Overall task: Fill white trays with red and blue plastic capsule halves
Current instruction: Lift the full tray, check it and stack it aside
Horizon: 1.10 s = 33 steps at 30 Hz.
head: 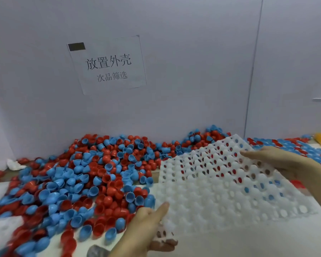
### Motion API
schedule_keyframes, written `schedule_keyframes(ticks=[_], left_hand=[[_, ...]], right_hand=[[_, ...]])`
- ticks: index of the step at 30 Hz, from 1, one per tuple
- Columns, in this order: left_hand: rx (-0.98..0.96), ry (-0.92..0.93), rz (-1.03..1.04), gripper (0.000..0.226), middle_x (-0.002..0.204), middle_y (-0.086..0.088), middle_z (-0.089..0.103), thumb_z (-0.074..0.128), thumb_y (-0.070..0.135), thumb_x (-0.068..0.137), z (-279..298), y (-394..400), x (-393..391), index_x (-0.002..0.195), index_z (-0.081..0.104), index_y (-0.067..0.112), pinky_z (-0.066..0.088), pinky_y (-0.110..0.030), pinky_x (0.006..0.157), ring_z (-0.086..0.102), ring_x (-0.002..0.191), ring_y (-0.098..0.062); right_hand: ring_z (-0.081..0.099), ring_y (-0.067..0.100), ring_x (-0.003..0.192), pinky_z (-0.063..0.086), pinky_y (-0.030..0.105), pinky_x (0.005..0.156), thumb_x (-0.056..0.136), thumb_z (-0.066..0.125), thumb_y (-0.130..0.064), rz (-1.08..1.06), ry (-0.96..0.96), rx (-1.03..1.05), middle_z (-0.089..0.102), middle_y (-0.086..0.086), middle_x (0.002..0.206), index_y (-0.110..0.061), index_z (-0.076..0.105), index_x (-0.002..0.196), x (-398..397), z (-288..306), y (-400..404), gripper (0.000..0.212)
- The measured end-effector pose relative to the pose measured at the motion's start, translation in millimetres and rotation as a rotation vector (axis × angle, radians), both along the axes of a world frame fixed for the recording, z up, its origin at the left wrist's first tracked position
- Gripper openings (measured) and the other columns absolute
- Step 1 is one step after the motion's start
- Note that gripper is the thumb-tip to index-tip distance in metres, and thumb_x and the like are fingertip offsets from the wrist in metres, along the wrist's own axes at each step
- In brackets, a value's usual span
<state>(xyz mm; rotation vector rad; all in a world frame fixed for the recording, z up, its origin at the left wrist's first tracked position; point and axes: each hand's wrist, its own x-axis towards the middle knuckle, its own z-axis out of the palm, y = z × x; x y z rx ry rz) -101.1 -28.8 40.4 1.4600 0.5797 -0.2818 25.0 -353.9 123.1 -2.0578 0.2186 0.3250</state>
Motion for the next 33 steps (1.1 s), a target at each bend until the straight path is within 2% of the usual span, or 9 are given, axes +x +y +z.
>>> schedule_keyframes(ticks=[4, 10, 14, 17, 20, 23, 26, 29, 33], left_hand=[[0.415, -0.044, -0.029, 0.05, 0.094, -0.003, 0.064, 0.068, 0.058, 0.085, -4.8, 10.3, -16.4, 0.104, 0.067, 0.012, 0.049, -0.025, 0.069, 0.064, 0.082, -0.013], [0.559, -0.092, -0.077, 0.042, 0.087, 0.007, 0.054, 0.057, 0.058, 0.094, -13.5, 17.1, -26.5, 0.088, 0.056, 0.016, 0.032, -0.015, 0.055, 0.049, 0.076, 0.002], [0.584, -0.124, -0.086, 0.054, 0.082, 0.007, 0.056, 0.061, 0.051, 0.094, -21.4, 23.4, -24.1, 0.12, 0.064, 0.003, 0.037, -0.021, 0.069, 0.051, 0.076, -0.007], [0.6, -0.051, -0.081, 0.037, 0.068, 0.006, 0.053, 0.064, 0.053, 0.092, -12.9, 33.5, -22.4, 0.077, 0.069, 0.019, 0.033, -0.02, 0.054, 0.048, 0.066, -0.009], [0.629, -0.005, -0.048, 0.062, 0.042, 0.012, 0.046, 0.068, 0.05, 0.09, -12.7, 38.6, -12.3, 0.038, 0.055, 0.018, 0.038, -0.025, 0.054, 0.052, 0.059, -0.011], [0.582, -0.057, -0.006, 0.034, 0.079, 0.006, 0.057, 0.066, 0.049, 0.092, -25.1, 28.3, 1.0, 0.097, 0.071, 0.016, 0.049, -0.028, 0.081, 0.062, 0.092, -0.019], [0.579, -0.111, -0.012, 0.044, 0.081, 0.008, 0.055, 0.064, 0.045, 0.095, -45.2, 12.6, 14.2, 0.122, 0.059, 0.011, 0.043, -0.02, 0.062, 0.056, 0.078, -0.011], [0.6, -0.077, -0.013, 0.052, 0.094, 0.001, 0.06, 0.061, 0.049, 0.095, -52.9, 3.3, 25.0, 0.125, 0.054, 0.007, 0.04, -0.025, 0.061, 0.056, 0.083, -0.014], [0.647, -0.067, -0.011, 0.044, 0.088, 0.001, 0.058, 0.06, 0.052, 0.095, -58.0, 1.6, 34.9, 0.107, 0.054, 0.01, 0.034, -0.023, 0.052, 0.052, 0.073, -0.011]], right_hand=[[0.06, 0.018, 0.07, 0.05, 0.027, 0.051, 0.09, 0.065, -0.046, 0.013, 0.062, -0.165, 0.063, 0.009, 0.097, -0.004, 0.058, 0.1, -6.4, -19.9, -1.3, 0.044], [0.057, 0.016, 0.066, 0.053, 0.024, 0.051, 0.094, 0.061, -0.04, 0.056, 0.263, -0.158, 0.061, 0.01, 0.093, 0.002, 0.057, 0.105, -11.4, -52.1, -0.5, 0.044], [0.049, 0.01, 0.045, 0.051, 0.025, 0.052, 0.099, 0.058, -0.034, 0.042, 0.309, -0.077, 0.056, 0.01, 0.076, 0.005, 0.051, 0.109, -10.9, -75.7, 9.2, 0.041], [0.043, 0.011, 0.043, 0.047, 0.024, 0.046, 0.105, 0.047, -0.025, 0.038, 0.314, -0.029, 0.052, 0.008, 0.074, 0.009, 0.042, 0.127, -4.2, -93.2, 28.6, 0.041], [0.04, 0.013, 0.048, 0.043, 0.025, 0.041, 0.108, 0.039, -0.024, 0.026, 0.26, -0.046, 0.057, 0.014, 0.089, 0.005, 0.035, 0.14, 10.9, -102.4, 48.4, 0.043], [0.052, 0.018, 0.066, 0.055, 0.033, 0.063, 0.105, 0.044, -0.034, -0.01, 0.156, -0.196, 0.062, 0.016, 0.109, 0.004, 0.042, 0.132, 30.8, -104.7, 57.0, 0.046], [0.058, 0.02, 0.076, 0.05, 0.028, 0.067, 0.102, 0.048, -0.044, -0.028, 0.068, -0.409, 0.062, 0.011, 0.092, 0.005, 0.051, 0.126, 41.8, -109.9, 53.7, 0.055], [0.06, 0.019, 0.069, 0.052, 0.029, 0.063, 0.101, 0.051, -0.045, -0.08, -0.014, -0.519, 0.062, 0.01, 0.085, 0.002, 0.055, 0.112, 48.9, -120.0, 46.2, 0.049], [0.062, 0.022, 0.086, 0.051, 0.028, 0.064, 0.103, 0.049, -0.036, -0.115, -0.087, -0.588, 0.063, 0.017, 0.116, 0.002, 0.053, 0.124, 48.8, -127.0, 45.4, 0.044]])
